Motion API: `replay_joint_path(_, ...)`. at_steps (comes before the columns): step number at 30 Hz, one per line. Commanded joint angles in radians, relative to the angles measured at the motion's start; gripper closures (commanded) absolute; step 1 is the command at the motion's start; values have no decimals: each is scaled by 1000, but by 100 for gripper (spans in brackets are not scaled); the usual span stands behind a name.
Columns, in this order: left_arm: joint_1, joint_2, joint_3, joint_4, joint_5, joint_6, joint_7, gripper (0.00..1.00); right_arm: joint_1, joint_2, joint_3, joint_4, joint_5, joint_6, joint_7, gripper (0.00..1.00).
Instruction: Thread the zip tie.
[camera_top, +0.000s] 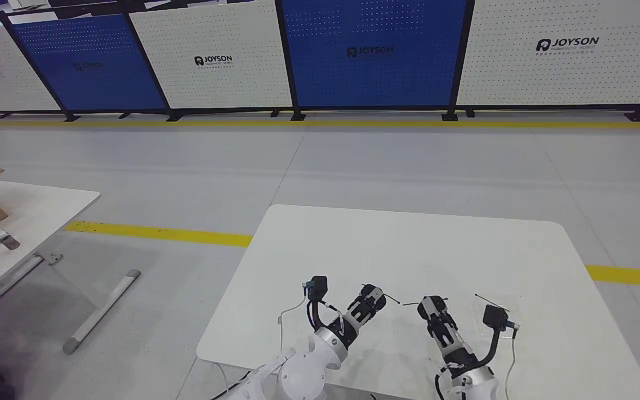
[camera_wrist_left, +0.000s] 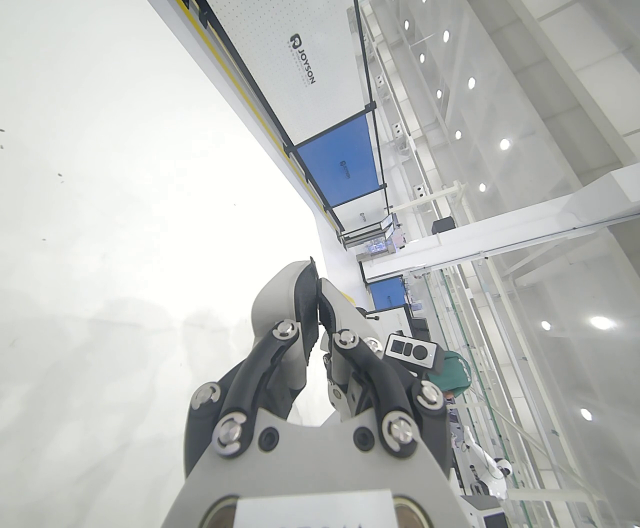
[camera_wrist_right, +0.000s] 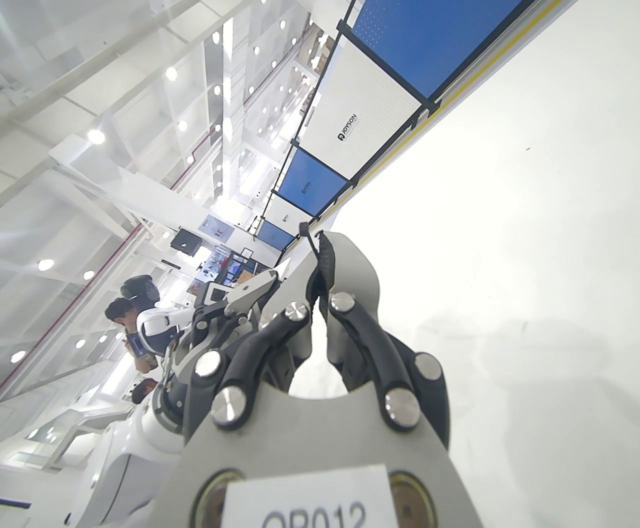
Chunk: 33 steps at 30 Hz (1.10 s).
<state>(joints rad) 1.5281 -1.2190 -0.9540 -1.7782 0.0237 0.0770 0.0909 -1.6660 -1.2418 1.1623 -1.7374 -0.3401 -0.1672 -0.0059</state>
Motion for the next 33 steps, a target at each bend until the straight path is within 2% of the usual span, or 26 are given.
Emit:
replay_joint_path(1, 0, 0, 0, 0, 0, 0, 0, 100, 0, 0, 0, 0, 0, 0, 0, 100)
replay_joint_path(17, 0, 0, 0, 0, 0, 0, 0, 100, 12, -10, -20, 2, -18, 31, -37, 100)
replay_joint_path(21, -10, 0, -2, 7, 28, -21, -14, 100, 12, -10, -20, 2, -18, 31, -37, 100)
replay_joint_path(26, -10, 7, -19, 18, 66, -35, -71, 100, 12, -10, -20, 2, -18, 31, -37, 100)
replay_joint_path(30, -1, 13, -37, 27, 55, -59, -119, 100, 12, -10, -20, 2, -18, 31, -37, 100)
replay_joint_path(33, 10, 14, -56, 21, 12, -92, -130, 100, 12, -10, -20, 2, -18, 31, -37, 100)
